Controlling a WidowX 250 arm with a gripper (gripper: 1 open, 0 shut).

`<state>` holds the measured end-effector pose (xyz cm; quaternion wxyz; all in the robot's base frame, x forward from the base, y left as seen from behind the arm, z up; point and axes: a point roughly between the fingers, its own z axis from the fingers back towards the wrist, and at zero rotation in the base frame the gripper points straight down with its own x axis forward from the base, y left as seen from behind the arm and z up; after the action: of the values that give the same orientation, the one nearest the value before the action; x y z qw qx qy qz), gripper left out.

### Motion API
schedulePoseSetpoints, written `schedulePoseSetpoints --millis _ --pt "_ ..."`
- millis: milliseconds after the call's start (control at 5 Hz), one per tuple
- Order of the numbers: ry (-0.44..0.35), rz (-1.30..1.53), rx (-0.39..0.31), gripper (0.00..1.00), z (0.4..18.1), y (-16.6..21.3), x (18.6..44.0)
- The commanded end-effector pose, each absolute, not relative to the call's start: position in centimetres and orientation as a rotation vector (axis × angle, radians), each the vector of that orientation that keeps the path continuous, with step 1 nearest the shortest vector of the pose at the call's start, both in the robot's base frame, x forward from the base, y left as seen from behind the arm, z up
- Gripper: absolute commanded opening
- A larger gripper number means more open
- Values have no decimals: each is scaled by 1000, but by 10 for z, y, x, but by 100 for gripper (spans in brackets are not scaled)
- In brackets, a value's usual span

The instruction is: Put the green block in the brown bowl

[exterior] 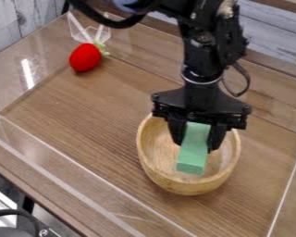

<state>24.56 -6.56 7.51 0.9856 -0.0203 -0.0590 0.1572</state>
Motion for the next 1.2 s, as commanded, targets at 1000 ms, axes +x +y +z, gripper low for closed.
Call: schedulePoseSetpoints --millis 1000 --pt "-151 355 -29 0 76 -51 280"
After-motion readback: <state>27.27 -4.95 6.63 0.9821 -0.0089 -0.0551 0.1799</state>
